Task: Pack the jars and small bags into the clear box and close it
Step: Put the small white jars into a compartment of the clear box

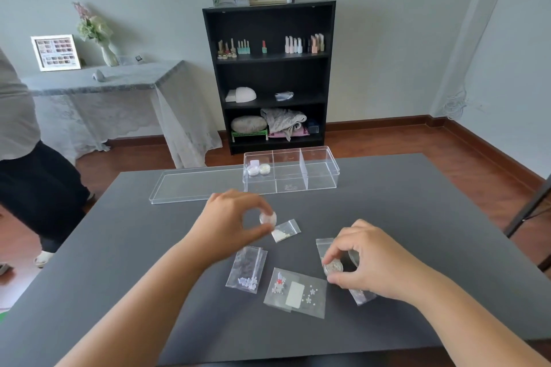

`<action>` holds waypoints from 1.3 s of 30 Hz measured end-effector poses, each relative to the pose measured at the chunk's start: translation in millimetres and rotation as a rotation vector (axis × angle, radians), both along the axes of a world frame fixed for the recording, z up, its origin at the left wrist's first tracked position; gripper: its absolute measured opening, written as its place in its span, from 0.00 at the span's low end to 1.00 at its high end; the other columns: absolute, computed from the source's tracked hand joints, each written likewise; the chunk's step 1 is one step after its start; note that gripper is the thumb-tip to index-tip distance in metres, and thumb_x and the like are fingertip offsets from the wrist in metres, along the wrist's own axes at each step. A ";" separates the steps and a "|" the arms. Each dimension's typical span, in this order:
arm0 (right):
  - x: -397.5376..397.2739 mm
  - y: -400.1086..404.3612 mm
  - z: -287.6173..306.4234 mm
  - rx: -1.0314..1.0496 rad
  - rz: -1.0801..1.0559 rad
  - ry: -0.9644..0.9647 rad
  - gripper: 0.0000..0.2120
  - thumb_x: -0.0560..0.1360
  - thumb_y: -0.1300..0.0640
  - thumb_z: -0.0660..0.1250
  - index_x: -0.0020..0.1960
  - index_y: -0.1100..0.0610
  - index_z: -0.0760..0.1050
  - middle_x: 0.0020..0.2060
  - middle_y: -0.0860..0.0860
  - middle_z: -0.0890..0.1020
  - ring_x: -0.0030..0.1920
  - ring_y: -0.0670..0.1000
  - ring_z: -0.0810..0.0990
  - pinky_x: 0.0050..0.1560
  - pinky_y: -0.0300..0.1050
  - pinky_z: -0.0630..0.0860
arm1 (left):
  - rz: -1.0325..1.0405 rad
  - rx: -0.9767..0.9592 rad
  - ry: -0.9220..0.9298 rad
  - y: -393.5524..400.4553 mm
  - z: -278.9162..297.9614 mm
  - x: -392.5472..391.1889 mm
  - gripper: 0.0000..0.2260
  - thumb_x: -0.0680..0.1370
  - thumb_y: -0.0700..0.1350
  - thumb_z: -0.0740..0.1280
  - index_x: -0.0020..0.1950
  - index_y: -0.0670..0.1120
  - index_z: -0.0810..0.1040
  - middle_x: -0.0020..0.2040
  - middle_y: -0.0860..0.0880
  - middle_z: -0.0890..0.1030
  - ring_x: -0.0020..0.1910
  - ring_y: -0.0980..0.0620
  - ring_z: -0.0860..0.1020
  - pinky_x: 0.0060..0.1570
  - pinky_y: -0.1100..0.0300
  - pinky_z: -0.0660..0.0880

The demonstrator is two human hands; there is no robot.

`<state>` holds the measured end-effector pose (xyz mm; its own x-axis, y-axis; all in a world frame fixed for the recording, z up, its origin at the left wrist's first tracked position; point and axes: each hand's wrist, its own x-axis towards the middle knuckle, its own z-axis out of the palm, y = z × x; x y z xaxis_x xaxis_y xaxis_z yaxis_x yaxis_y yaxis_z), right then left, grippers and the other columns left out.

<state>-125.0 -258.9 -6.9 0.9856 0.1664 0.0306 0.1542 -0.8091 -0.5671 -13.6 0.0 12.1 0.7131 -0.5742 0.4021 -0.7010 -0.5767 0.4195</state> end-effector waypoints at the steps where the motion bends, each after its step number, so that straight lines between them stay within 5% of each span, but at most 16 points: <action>1: 2.1 0.5 2.2 0.016 0.001 -0.013 0.08 0.63 0.41 0.72 0.43 0.37 0.80 0.41 0.34 0.79 0.50 0.40 0.71 0.50 0.44 0.74 | 0.021 -0.032 -0.010 -1.4 6.3 9.4 0.07 0.71 0.58 0.72 0.45 0.58 0.80 0.44 0.65 0.80 0.48 0.62 0.77 0.55 0.48 0.73; 8: 14.2 16.0 10.6 0.138 -0.023 -0.141 0.04 0.66 0.45 0.74 0.40 0.41 0.81 0.41 0.38 0.81 0.50 0.41 0.73 0.49 0.39 0.73 | 0.287 0.085 -0.062 -25.6 26.4 90.0 0.08 0.71 0.61 0.68 0.46 0.59 0.78 0.43 0.62 0.78 0.47 0.56 0.76 0.50 0.55 0.59; 14: 14.8 24.7 9.6 0.225 -0.090 -0.169 0.05 0.68 0.46 0.76 0.43 0.43 0.82 0.43 0.37 0.81 0.53 0.39 0.72 0.46 0.26 0.65 | 0.394 0.543 0.004 -45.4 19.9 133.8 0.13 0.70 0.65 0.66 0.39 0.57 0.75 0.39 0.57 0.80 0.47 0.50 0.76 0.55 0.48 0.61; 18: 14.3 23.4 8.6 0.262 -0.117 -0.149 0.05 0.69 0.45 0.74 0.43 0.43 0.82 0.44 0.37 0.82 0.54 0.39 0.73 0.49 0.32 0.67 | 0.390 0.762 0.081 -58.1 26.7 149.0 0.14 0.69 0.63 0.70 0.36 0.53 0.78 0.33 0.54 0.79 0.44 0.49 0.76 0.57 0.44 0.61; 23: 14.7 21.1 4.4 0.274 -0.126 -0.145 0.05 0.68 0.45 0.74 0.42 0.43 0.82 0.44 0.37 0.82 0.53 0.39 0.73 0.51 0.36 0.69 | 0.343 0.914 0.010 -67.6 28.0 155.6 0.12 0.69 0.59 0.70 0.44 0.53 0.80 0.39 0.53 0.80 0.44 0.49 0.76 0.49 0.48 0.58; 32: 24.6 22.0 0.5 0.284 -0.097 -0.164 0.05 0.68 0.45 0.75 0.43 0.44 0.83 0.44 0.37 0.82 0.53 0.40 0.73 0.51 0.38 0.71 | 0.353 0.905 -0.048 -66.1 22.5 157.5 0.09 0.70 0.54 0.71 0.46 0.52 0.81 0.42 0.51 0.80 0.46 0.48 0.75 0.52 0.50 0.64; 39: 46.7 34.9 13.3 0.342 -0.027 -0.246 0.05 0.68 0.48 0.77 0.43 0.46 0.83 0.42 0.41 0.83 0.49 0.42 0.74 0.47 0.36 0.69 | 0.334 0.490 0.100 -44.0 18.2 146.2 0.06 0.70 0.57 0.71 0.41 0.57 0.79 0.48 0.55 0.79 0.48 0.51 0.76 0.50 0.51 0.75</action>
<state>-78.3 -224.1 6.4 0.9459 0.0800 0.3145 0.2999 -0.5861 -0.7527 132.6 -44.0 30.4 0.9075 -0.4144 0.0694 -0.4197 -0.9017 0.1039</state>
